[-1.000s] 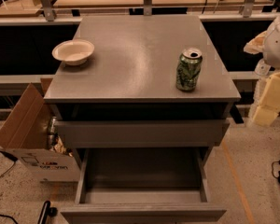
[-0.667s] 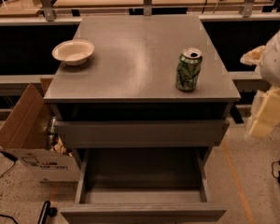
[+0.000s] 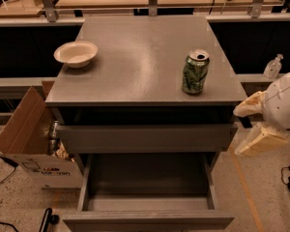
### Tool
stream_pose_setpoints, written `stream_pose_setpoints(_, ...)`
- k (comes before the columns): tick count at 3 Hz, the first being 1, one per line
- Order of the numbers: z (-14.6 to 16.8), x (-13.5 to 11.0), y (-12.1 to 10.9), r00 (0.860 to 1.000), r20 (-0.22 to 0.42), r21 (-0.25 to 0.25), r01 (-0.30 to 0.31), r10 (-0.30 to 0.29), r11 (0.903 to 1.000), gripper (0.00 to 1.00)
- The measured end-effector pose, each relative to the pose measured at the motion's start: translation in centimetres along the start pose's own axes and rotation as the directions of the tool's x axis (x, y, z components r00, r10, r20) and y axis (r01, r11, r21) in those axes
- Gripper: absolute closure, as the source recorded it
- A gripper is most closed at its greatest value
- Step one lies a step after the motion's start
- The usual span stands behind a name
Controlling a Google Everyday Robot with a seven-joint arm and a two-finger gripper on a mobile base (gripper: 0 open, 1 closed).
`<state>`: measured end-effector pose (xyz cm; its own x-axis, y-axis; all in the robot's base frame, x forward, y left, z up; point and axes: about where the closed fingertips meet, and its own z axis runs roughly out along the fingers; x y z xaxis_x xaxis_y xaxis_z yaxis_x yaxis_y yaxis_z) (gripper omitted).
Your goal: Close middle drawer
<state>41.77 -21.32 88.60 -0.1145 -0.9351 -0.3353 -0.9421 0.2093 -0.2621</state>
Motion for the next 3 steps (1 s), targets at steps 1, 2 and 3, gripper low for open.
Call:
stream_pose_setpoints(1,-0.2,-0.1,0.0,1.000,-0.002,0.001,0.000,0.000,1.0000,0.64)
stream_pose_setpoints(2,3.2,1.0,1.0,1.000,0.002,-0.012,-0.003,0.003,0.9999,0.88)
stream_pose_setpoints(3,8.9,2.1,4.4,0.998,0.055,-0.017,0.030,-0.029,0.9994,1.00)
